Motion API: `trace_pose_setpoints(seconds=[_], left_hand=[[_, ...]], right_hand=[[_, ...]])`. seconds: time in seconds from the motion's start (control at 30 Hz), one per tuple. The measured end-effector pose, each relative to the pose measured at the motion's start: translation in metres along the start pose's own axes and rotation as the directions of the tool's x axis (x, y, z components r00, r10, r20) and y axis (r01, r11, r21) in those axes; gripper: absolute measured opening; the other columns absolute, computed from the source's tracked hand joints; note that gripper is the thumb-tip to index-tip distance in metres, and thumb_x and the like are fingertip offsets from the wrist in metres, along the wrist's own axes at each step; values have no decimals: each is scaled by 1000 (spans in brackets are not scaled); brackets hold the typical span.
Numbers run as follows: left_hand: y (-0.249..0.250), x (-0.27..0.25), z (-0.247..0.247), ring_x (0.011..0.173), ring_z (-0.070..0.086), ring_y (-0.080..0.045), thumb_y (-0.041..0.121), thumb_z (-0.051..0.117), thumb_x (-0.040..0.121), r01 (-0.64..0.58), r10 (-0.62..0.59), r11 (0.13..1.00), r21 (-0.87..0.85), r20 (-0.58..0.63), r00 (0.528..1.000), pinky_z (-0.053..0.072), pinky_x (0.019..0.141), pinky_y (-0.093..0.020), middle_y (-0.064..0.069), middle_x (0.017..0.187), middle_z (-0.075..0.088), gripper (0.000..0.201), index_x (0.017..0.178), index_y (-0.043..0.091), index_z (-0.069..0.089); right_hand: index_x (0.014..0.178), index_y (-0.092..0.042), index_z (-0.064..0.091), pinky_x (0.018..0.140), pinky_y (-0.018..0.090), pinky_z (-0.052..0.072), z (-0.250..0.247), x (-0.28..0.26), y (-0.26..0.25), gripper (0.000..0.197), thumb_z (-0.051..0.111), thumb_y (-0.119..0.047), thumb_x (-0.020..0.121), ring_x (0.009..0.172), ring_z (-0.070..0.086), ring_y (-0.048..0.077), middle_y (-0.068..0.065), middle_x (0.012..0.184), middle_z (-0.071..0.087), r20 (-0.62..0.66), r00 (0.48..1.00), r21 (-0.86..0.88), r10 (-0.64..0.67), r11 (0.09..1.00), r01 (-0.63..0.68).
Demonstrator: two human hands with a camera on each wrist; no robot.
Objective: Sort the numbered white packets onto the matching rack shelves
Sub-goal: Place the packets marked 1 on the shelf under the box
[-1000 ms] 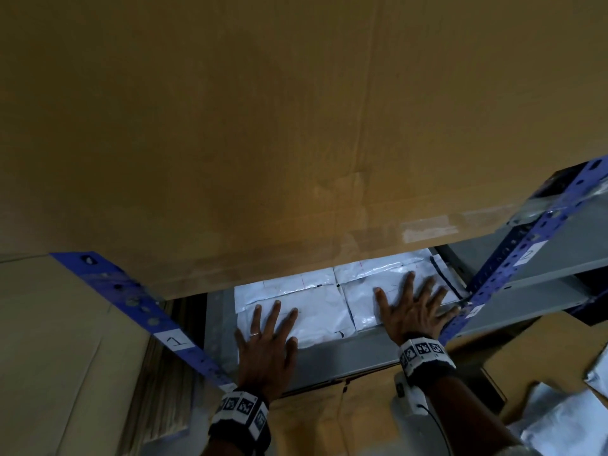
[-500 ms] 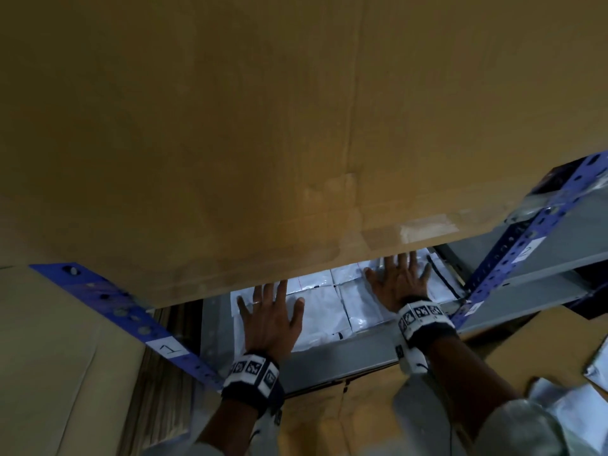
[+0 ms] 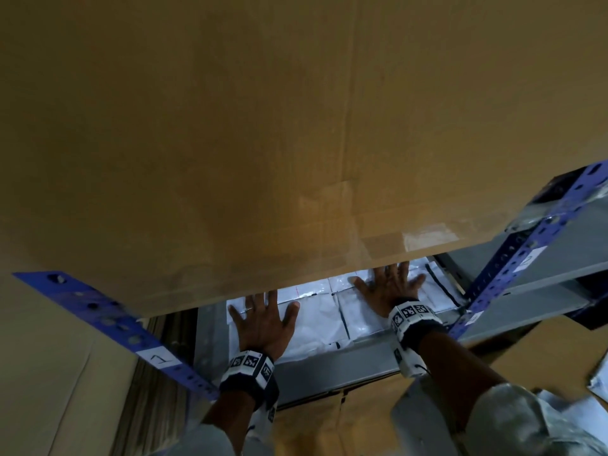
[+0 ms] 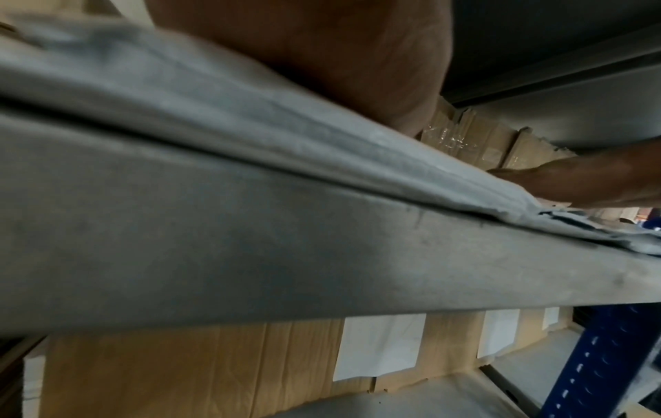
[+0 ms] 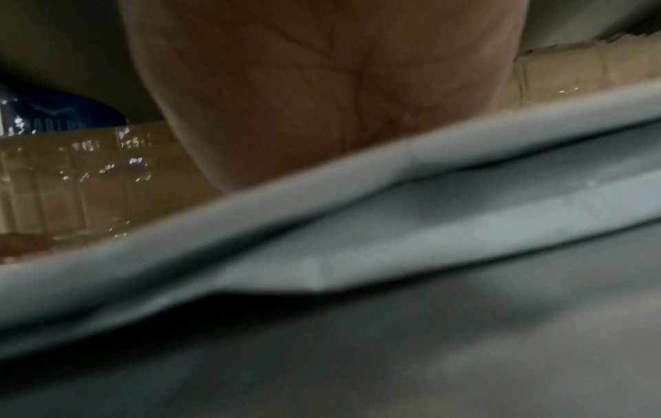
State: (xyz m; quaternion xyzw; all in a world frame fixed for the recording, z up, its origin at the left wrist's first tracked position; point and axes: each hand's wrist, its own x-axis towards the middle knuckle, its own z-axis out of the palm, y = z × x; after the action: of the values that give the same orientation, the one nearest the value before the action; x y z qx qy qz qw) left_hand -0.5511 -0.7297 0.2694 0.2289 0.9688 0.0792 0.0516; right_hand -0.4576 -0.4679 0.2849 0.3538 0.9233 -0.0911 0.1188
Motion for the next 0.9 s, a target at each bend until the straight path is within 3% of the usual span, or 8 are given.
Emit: trace_pose_setpoints(seconds=[0.2, 0.47, 0.67, 0.8, 0.9], left_hand=[[-3, 1, 3, 154, 3, -29, 75, 12, 93, 14, -14, 1000, -5, 24, 1000, 5, 116, -69, -3, 168, 5, 76, 158, 34, 11], [-5, 6, 5, 154, -3, -27, 78, 7, 91, 5, -5, 1000, -4, 48, 999, 5, 117, -68, 0, 168, -1, 79, 159, 37, 3], [2, -11, -13, 154, -6, -25, 77, 5, 92, -27, 27, 999, -35, 17, 999, -1, 117, -67, 2, 168, -6, 79, 158, 35, -1], [2, -23, -6, 153, -17, -23, 82, 4, 88, -6, 6, 1000, -2, 116, 993, -4, 116, -68, 2, 166, -19, 87, 157, 34, -14], [-1, -23, 1, 151, -22, -23, 84, 4, 86, -5, 5, 1000, -1, 190, 982, -6, 116, -68, 4, 164, -26, 88, 156, 36, -18]], right_hand=[[162, -26, -8, 115, 74, -5, -2, 1, 22, 97, -4, -85, 86, 153, -20, 42, 13, 169, -17, -27, 988, 62, 154, 986, -153], [163, -30, -3, 114, 75, -11, 13, 6, 25, 98, -8, -86, 82, 155, -16, 38, 10, 169, -18, -73, 988, 123, 137, 984, -127], [163, -26, 10, 119, 70, 4, -2, -10, 39, 89, 6, -80, 92, 157, 4, 32, 10, 171, 3, -199, 963, 218, 182, 966, -138], [163, -30, -3, 120, 68, 0, 11, -19, 50, 87, 7, -80, 93, 157, 0, 32, 9, 171, -5, -162, 969, 192, 184, 970, -152], [163, -30, -3, 119, 70, 1, 26, -19, 54, 89, 5, -82, 91, 157, -4, 34, 8, 171, -9, -130, 975, 180, 178, 972, -153]])
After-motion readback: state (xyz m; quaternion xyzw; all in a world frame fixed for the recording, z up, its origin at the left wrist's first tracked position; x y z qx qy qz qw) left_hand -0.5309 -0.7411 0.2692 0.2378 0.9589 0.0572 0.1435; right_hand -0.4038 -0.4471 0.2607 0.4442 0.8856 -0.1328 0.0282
